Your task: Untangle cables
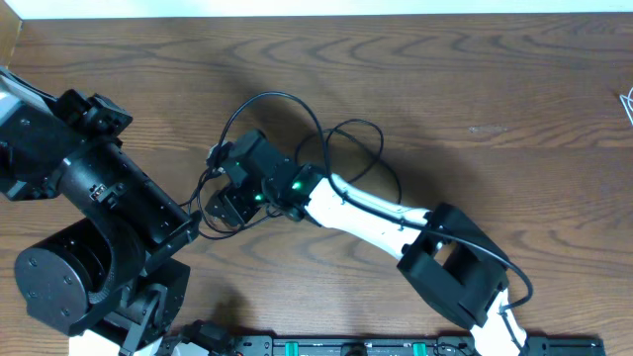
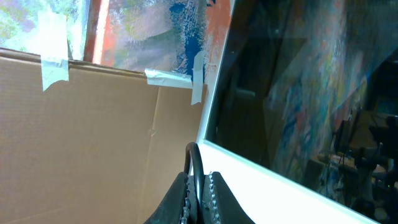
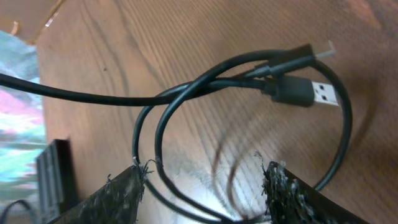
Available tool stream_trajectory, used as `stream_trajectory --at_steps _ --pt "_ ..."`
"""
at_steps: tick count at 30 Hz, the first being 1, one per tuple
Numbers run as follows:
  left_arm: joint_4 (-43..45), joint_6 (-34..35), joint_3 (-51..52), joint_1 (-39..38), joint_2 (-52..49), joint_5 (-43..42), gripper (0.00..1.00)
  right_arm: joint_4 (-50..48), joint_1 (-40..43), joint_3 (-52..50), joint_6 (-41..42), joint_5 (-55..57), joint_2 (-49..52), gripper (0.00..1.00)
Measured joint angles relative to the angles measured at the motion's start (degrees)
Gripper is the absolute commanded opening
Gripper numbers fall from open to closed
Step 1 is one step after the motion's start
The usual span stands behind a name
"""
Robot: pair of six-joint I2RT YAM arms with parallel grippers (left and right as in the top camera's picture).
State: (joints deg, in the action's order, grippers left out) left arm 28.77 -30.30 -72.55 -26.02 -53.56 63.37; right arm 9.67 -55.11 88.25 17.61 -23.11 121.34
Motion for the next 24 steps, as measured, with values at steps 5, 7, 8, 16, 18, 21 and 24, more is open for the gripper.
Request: stream_trajectory --at_steps 5,7,8,16,18,21,24 --pt "0.0 0.0 0.0 0.0 0.0 0.0 0.08 -3.2 -1.9 0.0 -3.1 2.2 1.8 0.65" --pt "0.0 0.0 0.0 0.0 0.0 0.0 0.08 -3.5 -2.8 0.0 -4.6 2.5 2.1 0.66" --pt "0.0 0.0 0.0 0.0 0.0 0.0 0.08 -3.7 -3.1 0.0 -5.2 2.6 2.1 0.66" --pt "0.0 0.0 0.0 0.0 0.0 0.0 0.08 -5.8 -4.5 0.0 -7.0 7.7 2.5 0.49" --pt "0.0 0.0 0.0 0.0 0.0 0.0 0.08 -6.2 -4.4 0.0 -6.6 9.5 3.6 0.45" --pt "0.0 0.0 0.0 0.0 0.0 0.0 0.08 -6.4 -4.4 0.0 -6.3 11.4 6.4 0.40" --pt "-0.3 0.0 0.0 0.0 0.0 0.2 0.08 -6.3 -4.3 0.0 -6.0 12.4 8.6 0.28"
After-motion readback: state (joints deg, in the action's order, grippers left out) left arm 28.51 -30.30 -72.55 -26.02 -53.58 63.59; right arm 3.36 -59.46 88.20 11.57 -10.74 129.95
